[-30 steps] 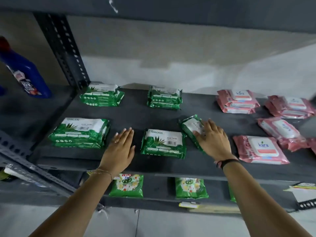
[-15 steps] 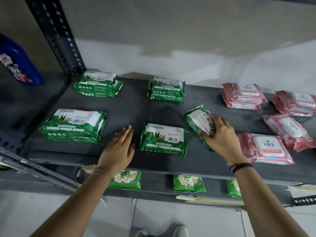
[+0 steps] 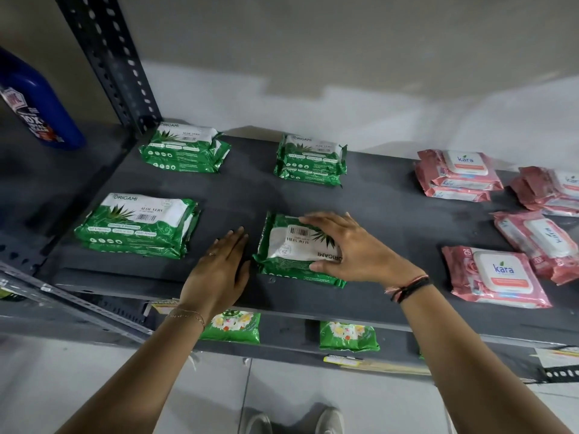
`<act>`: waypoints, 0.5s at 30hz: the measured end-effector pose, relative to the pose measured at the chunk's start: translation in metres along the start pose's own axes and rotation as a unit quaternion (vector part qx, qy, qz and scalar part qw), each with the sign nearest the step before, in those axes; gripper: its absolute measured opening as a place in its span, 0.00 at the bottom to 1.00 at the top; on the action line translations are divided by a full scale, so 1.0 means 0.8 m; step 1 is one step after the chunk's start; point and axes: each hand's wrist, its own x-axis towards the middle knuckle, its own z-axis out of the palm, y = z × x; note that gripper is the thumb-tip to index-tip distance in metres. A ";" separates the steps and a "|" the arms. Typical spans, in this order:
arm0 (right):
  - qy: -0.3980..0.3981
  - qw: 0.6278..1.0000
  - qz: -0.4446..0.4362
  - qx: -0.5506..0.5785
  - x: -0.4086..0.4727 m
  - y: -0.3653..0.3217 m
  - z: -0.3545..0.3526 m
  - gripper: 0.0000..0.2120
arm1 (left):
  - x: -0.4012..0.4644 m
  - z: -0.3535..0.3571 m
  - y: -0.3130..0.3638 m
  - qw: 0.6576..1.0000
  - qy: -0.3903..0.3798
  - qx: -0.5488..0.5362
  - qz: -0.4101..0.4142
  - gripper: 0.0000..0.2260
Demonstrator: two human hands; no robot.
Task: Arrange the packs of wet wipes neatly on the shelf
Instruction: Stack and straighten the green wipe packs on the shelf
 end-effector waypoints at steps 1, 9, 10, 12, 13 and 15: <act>-0.006 1.000 0.001 -0.006 0.000 0.002 0.000 0.36 | 0.000 0.000 0.000 1.000 0.000 0.001 0.000 0.26; 0.012 0.999 0.013 -0.038 0.003 -0.010 -0.005 0.27 | 0.002 0.001 -0.001 1.000 -0.009 -0.004 -0.007 0.23; 0.023 0.998 0.023 -0.050 0.003 -0.013 -0.004 0.27 | 0.002 0.001 -0.002 1.000 -0.009 -0.006 -0.006 0.24; 0.043 0.994 0.059 -0.076 0.001 -0.020 0.002 0.28 | 0.002 0.000 -0.002 1.000 -0.014 -0.008 -0.003 0.24; 0.049 0.991 0.083 -0.088 0.001 -0.025 0.006 0.29 | 0.002 0.000 -0.002 1.000 -0.014 -0.009 0.000 0.25; 0.058 0.985 0.122 -0.107 0.001 -0.034 0.013 0.31 | 0.002 -0.001 -0.002 1.000 -0.012 -0.012 0.002 0.26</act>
